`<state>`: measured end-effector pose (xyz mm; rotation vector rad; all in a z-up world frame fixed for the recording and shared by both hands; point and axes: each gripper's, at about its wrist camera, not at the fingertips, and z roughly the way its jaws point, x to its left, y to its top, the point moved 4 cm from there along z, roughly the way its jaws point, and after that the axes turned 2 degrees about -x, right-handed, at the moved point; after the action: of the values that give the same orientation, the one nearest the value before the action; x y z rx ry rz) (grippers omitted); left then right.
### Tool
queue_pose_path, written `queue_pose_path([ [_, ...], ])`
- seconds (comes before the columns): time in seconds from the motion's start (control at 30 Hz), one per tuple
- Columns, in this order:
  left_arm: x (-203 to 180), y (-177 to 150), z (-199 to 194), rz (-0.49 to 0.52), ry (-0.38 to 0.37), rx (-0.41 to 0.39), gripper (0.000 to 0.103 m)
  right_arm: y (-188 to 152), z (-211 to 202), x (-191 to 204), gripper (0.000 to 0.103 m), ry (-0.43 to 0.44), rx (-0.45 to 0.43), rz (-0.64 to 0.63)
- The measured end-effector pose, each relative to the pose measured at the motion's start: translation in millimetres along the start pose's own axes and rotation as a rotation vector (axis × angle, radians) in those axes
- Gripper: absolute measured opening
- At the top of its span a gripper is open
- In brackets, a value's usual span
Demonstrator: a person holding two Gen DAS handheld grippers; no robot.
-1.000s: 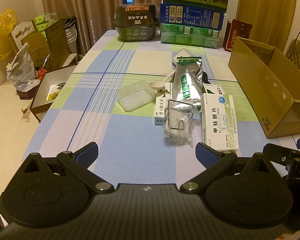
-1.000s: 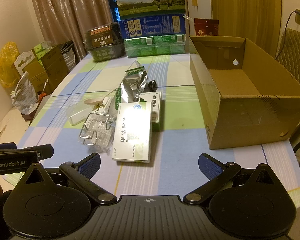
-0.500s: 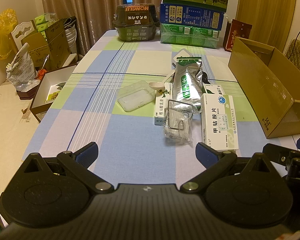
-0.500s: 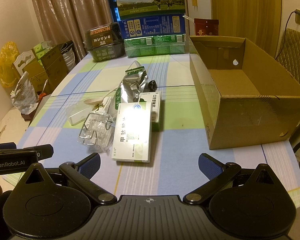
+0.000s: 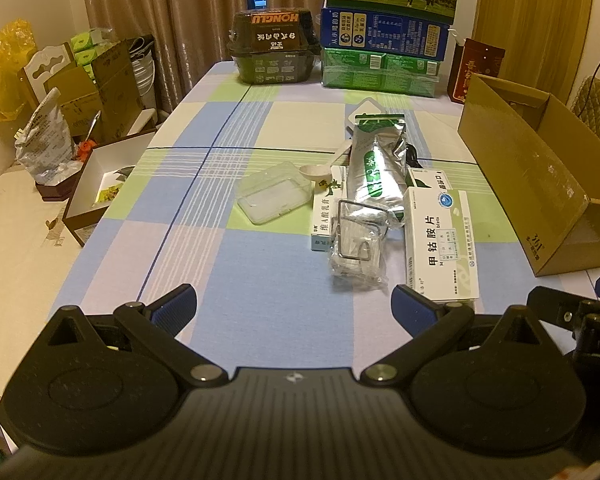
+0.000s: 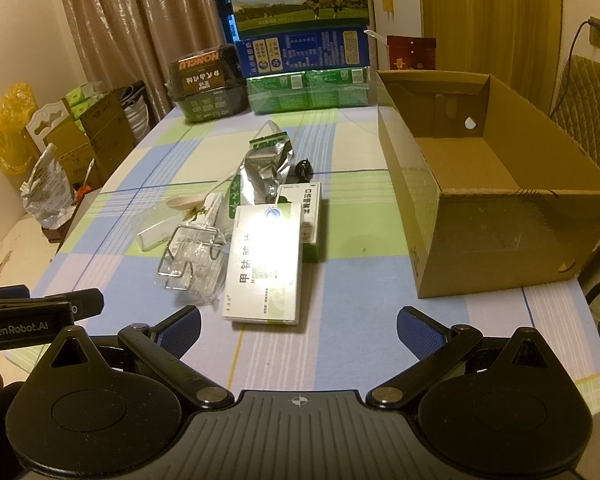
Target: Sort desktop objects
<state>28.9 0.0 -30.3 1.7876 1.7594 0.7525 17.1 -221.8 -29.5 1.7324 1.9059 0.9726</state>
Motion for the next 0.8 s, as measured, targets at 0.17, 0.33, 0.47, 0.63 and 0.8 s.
queue_pose_path([
  [0.17,1.6,3.0,0.7,0.009,0.009,0.023,0.102,1.9,-2.7,0.1,0.101,-0.026,-0.001,-0.018],
  [0.33,2.4,4.5,-0.6,0.048,0.007,0.018,0.102,5.2,-6.3,5.2,0.101,-0.056,-0.016,-0.083],
  [0.47,3.2,9.3,3.3,0.031,-0.036,0.01,0.102,6.8,-4.2,2.2,0.101,-0.04,-0.019,-0.057],
  [0.63,-0.5,13.7,11.4,0.057,-0.058,-0.029,0.102,-0.4,6.0,10.2,0.101,0.0,-0.005,-0.104],
  [0.8,0.1,14.2,27.5,0.048,-0.089,-0.068,0.102,-10.6,26.1,12.3,0.101,0.022,-0.019,-0.1],
])
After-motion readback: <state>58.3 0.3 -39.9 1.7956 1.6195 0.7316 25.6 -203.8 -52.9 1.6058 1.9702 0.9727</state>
